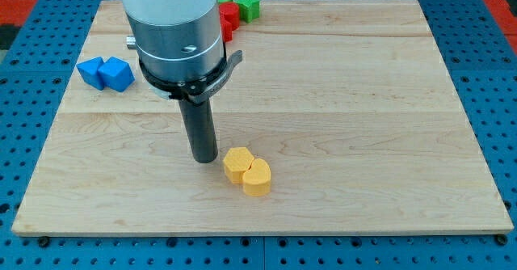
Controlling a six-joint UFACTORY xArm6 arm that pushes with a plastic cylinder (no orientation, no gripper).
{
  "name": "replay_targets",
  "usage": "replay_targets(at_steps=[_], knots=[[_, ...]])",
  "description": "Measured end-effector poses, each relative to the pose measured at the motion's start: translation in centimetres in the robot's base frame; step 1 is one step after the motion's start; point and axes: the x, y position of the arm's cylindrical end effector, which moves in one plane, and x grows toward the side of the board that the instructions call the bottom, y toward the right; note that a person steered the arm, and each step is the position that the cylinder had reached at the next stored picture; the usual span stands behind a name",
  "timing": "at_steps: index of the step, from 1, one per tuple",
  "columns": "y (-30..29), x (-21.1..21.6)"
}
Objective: Move your arm towards the green circle
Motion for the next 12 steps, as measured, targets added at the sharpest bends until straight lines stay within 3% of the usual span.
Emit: replay_targets(at_steps=[4,5,6,8,9,10,12], knots=[[0.0,0.0],[0.0,-2.3],[-0.4,-6.3],[-5.4,-15.9],[-10.0,-18.0],[-12.0,-22.8],[-9.9,-30.3]])
